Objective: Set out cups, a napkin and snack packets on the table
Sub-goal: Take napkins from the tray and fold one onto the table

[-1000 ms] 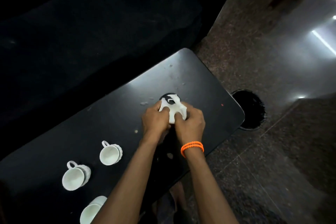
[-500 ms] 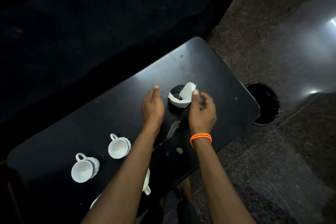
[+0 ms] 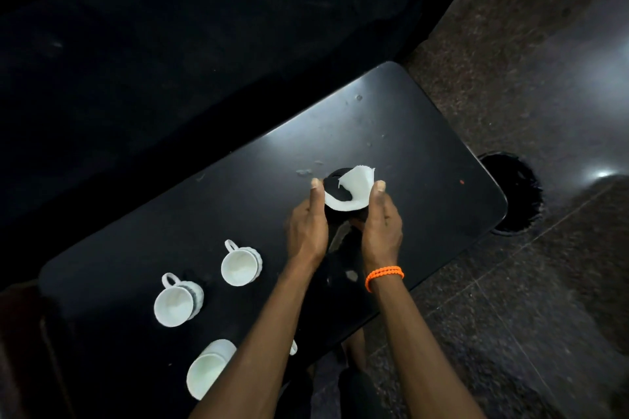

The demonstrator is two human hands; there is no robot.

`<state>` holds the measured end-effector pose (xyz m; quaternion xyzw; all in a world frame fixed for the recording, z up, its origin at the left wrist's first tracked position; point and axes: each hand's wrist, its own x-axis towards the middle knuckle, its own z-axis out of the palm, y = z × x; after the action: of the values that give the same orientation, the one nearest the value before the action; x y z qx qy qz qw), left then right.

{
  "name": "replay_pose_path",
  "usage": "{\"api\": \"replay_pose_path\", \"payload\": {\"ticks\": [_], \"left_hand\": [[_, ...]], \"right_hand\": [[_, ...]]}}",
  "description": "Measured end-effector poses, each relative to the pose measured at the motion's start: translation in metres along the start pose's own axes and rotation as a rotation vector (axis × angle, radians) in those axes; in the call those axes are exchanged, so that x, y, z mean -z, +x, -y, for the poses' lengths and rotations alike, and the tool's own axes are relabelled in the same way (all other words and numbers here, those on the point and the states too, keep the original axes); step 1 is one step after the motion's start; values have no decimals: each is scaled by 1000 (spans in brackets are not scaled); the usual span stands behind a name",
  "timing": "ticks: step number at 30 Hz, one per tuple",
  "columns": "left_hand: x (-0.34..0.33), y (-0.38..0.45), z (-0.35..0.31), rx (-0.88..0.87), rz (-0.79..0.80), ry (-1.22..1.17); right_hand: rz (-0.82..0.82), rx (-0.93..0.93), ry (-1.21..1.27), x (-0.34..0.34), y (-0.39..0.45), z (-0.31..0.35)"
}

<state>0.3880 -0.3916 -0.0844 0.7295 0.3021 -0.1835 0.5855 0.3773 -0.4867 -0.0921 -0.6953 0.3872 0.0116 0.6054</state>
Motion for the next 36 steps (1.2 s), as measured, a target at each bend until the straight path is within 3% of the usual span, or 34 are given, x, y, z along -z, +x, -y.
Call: {"api": "replay_pose_path", "payload": {"ticks": [5,10,16,36], "left_hand": [[18,-16,24,-47,-73,-11],[36,-34,41,0,-101,-128],[47,-49,56,58,-141,-103],[32,-68,74,44,-172,-153]], "right_hand": [[7,-10,-8,-3,-26,-14],[14,-29,-20,-8,-53,-26],[55,-105,-17,-11,-69,-35],[-33,-108,-33,-1,-76,-46]]}}
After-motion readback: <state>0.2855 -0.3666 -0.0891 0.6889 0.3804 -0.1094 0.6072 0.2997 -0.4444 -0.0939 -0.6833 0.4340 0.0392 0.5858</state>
